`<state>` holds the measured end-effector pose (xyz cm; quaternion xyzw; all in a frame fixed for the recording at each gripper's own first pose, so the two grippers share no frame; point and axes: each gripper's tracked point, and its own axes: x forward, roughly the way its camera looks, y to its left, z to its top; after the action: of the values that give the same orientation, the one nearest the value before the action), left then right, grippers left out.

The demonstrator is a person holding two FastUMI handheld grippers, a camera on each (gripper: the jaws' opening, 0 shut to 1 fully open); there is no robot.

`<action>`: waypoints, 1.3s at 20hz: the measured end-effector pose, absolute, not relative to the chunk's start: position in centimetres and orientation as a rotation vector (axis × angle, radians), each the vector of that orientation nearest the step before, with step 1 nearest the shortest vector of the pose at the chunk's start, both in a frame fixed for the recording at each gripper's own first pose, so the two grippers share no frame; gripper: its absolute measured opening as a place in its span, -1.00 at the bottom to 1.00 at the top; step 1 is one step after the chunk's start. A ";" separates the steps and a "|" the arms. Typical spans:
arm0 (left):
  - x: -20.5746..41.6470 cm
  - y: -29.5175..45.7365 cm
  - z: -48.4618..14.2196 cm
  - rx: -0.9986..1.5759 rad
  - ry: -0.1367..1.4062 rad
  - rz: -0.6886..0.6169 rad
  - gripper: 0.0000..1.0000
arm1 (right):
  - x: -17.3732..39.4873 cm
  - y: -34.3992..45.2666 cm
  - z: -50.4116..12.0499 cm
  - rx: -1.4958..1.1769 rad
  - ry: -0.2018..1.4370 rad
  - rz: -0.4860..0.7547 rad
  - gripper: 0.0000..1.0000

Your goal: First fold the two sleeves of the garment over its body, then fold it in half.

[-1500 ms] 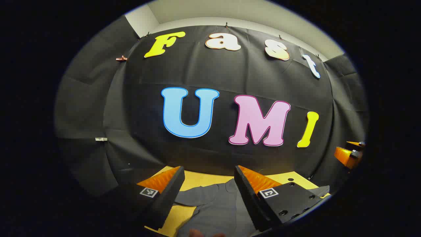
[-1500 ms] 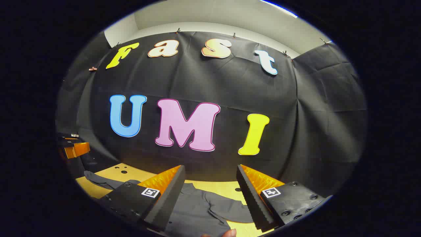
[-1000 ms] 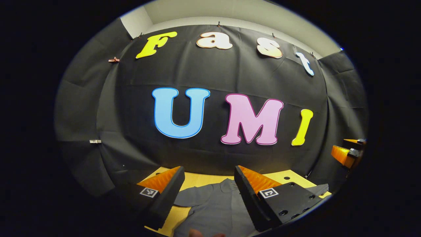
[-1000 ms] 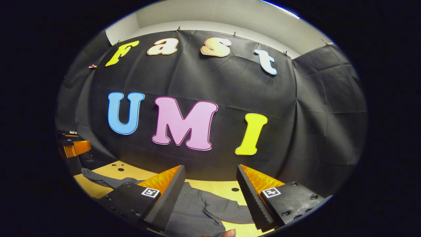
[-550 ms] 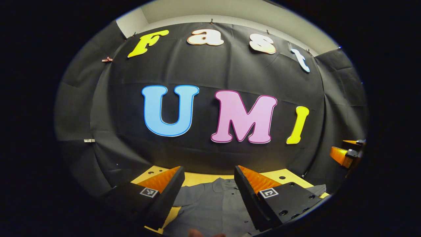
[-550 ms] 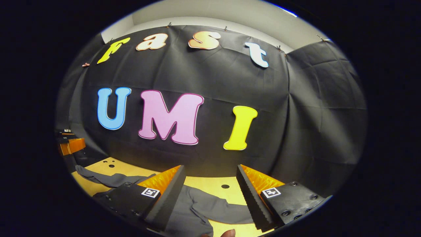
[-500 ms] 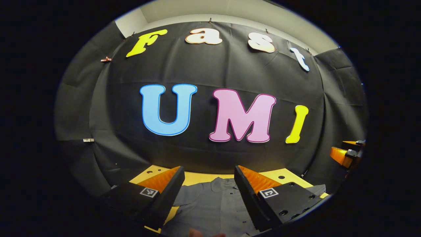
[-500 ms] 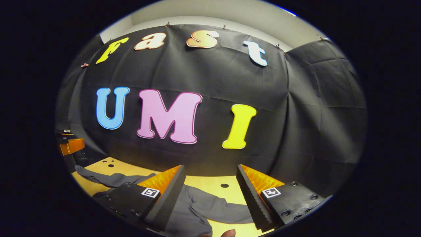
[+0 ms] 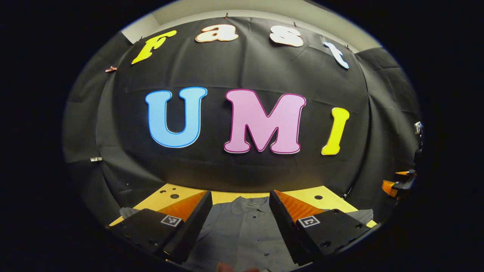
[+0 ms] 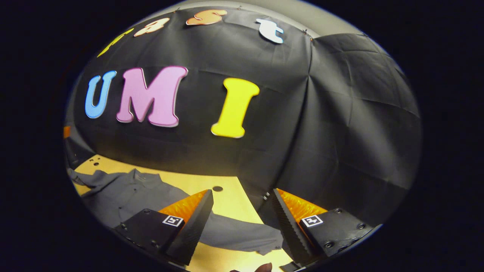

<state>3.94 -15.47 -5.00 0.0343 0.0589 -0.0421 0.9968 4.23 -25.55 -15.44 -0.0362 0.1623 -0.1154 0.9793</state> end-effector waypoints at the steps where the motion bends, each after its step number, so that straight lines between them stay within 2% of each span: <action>1: 4.1 -16.1 -5.5 0.067 0.130 -0.080 0.92 | 4.3 -26.8 -17.1 -0.068 0.353 -0.237 0.94; 14: 3.4 -20.1 -7.2 0.140 0.201 0.001 0.91 | 3.5 -36.2 -38.5 0.026 0.726 -0.268 0.94; 20: 2.6 -20.5 -7.6 0.156 0.219 0.031 0.91 | 2.8 -36.7 -43.6 0.115 0.825 -0.241 0.94; 23: 2.3 -20.1 -7.4 0.167 0.218 0.042 0.91 | 2.6 -36.3 -43.8 0.167 0.839 -0.233 0.84; 24: 2.1 -20.1 -7.3 0.169 0.217 0.045 0.91 | 2.6 -36.1 -44.2 0.186 0.846 -0.227 0.88; 25: 2.0 -20.0 -7.4 0.169 0.218 0.048 0.99 | 2.4 -35.6 -44.2 0.220 0.858 -0.225 0.76; 26: 1.8 -19.9 -7.4 0.168 0.221 0.050 0.91 | 2.7 -35.6 -44.1 0.230 0.844 -0.233 0.66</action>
<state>1.81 -19.88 -7.40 0.0836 0.1100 0.0251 0.9901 2.73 -35.59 -44.05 0.1112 0.4078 -0.1125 0.8993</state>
